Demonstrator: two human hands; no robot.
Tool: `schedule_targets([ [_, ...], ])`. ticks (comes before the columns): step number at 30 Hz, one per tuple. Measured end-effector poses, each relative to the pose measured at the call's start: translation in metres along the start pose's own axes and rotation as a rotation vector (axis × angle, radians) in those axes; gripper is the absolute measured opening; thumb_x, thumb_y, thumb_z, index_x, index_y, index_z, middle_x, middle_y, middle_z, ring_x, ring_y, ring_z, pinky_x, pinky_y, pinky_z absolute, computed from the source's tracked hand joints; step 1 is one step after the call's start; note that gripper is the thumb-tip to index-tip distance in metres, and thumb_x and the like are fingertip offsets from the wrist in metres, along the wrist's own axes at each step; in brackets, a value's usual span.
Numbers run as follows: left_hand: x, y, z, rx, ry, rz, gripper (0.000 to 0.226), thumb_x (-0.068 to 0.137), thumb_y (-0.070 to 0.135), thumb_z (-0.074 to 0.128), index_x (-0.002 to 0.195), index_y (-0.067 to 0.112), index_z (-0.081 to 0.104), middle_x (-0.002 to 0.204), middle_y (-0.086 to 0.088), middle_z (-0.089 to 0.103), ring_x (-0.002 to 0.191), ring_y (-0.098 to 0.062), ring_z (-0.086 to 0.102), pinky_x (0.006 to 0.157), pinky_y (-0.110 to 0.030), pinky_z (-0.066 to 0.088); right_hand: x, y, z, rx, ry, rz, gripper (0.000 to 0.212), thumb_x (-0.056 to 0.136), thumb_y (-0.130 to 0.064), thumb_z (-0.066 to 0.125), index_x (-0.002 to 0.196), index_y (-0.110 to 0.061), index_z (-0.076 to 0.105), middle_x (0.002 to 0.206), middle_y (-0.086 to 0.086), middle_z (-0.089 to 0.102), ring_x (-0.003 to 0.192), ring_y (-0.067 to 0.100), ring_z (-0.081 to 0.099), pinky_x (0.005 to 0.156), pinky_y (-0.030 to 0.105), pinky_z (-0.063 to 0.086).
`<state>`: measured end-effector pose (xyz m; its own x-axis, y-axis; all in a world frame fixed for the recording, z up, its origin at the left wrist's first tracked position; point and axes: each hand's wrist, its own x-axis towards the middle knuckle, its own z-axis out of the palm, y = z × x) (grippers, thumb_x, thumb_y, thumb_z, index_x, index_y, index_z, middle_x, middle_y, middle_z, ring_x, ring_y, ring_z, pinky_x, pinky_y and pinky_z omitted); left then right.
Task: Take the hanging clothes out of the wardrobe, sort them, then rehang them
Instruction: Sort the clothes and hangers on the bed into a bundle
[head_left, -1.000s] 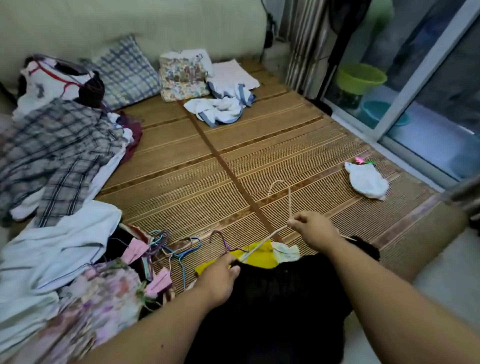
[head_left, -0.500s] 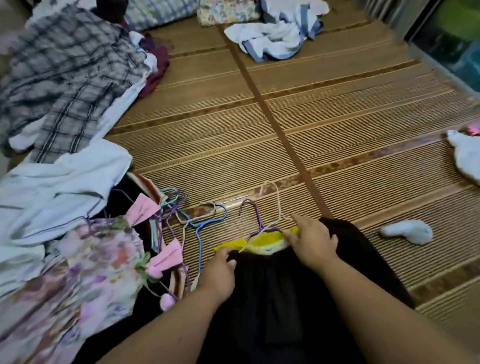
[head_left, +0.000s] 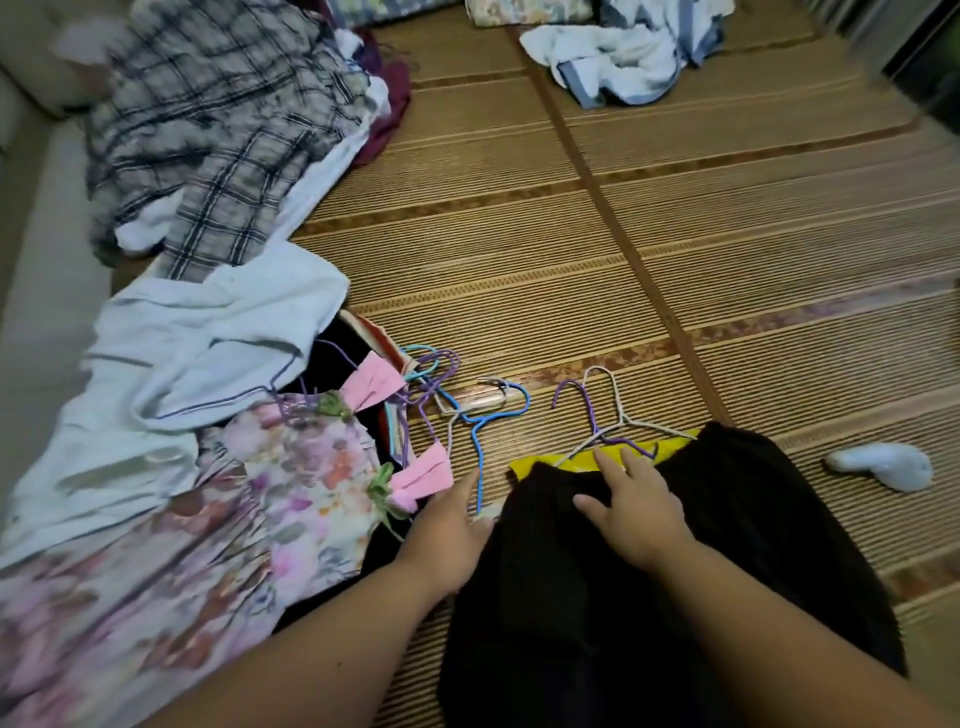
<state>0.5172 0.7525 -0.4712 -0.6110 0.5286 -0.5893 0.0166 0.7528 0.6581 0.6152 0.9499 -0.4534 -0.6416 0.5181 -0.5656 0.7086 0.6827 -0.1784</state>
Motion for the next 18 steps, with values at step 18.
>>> schedule_targets([
  [18,-0.064,-0.164,-0.147,0.118,0.161,-0.035,0.06,0.085,0.021,0.061,0.142,0.019,0.041,0.142,-0.006,0.045,0.13,-0.018,0.045,0.107,-0.027,0.034,-0.015,-0.184,0.096,0.357,0.05,0.077,0.073,0.079,-0.05,0.065,0.134,-0.011,0.039,0.134,0.015,0.043,0.12,0.032,0.044,0.094,0.036,0.041],
])
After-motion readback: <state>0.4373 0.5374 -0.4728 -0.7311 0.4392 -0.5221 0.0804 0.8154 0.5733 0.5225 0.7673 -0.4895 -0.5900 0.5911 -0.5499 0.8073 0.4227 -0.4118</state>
